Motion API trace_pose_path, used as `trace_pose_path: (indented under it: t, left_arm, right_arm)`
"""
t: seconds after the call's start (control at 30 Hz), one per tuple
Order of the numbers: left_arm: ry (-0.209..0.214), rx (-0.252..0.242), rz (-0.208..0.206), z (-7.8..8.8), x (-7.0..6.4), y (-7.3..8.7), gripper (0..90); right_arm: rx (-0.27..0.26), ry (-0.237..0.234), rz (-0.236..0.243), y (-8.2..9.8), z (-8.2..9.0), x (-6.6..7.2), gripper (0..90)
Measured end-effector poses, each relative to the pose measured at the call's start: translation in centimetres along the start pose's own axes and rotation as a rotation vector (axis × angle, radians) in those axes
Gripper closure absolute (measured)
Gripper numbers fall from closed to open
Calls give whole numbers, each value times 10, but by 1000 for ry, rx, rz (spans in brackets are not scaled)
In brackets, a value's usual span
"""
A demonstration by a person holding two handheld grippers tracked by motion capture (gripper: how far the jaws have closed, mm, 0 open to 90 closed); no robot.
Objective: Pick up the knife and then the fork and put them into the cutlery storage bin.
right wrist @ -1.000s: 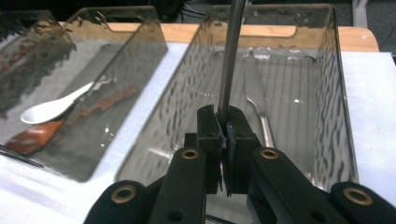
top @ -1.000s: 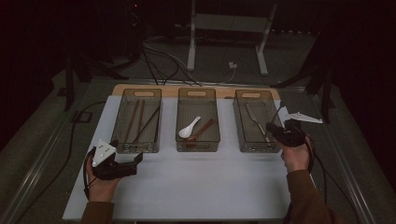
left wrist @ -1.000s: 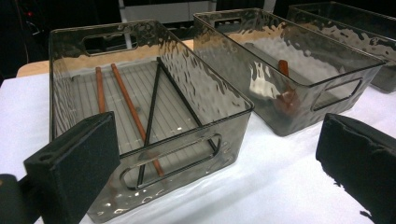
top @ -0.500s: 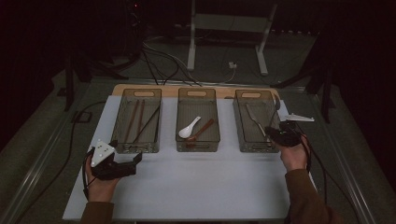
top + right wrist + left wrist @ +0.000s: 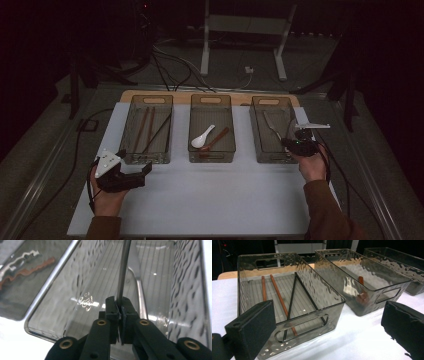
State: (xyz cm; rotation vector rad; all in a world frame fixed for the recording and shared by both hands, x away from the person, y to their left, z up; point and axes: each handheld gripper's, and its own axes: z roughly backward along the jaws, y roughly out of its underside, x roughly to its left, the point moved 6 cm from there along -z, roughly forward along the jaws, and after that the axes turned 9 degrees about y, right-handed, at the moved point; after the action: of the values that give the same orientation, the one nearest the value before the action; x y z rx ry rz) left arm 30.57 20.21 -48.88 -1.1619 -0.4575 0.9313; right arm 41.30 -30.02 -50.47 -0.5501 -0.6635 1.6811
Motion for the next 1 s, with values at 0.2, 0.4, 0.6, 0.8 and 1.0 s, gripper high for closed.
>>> trace_pose_path:
  t: [0.2, 0.4, 0.6, 0.8, 1.0]
  left_arm:
    - [1, 1, 4, 0, 0, 1, 6]
    - [1, -1, 5, 0, 1, 0, 6]
    - [-1, -3, 9, 0, 1, 0, 6]
    - [-1, -5, 8, 0, 1, 0, 6]
    - [-6, -5, 9, 2, 2, 0, 7]
  right_arm:
    - [55, -2, 7, 4, -8, 2, 868]
    - [78, -12, 13, 4, -11, 3, 866]
    - [91, -20, 16, 4, -11, 3, 864]
    - [86, -21, 17, 2, -10, 4, 678]
    - [-5, -25, 11, -7, -3, 5, 310]
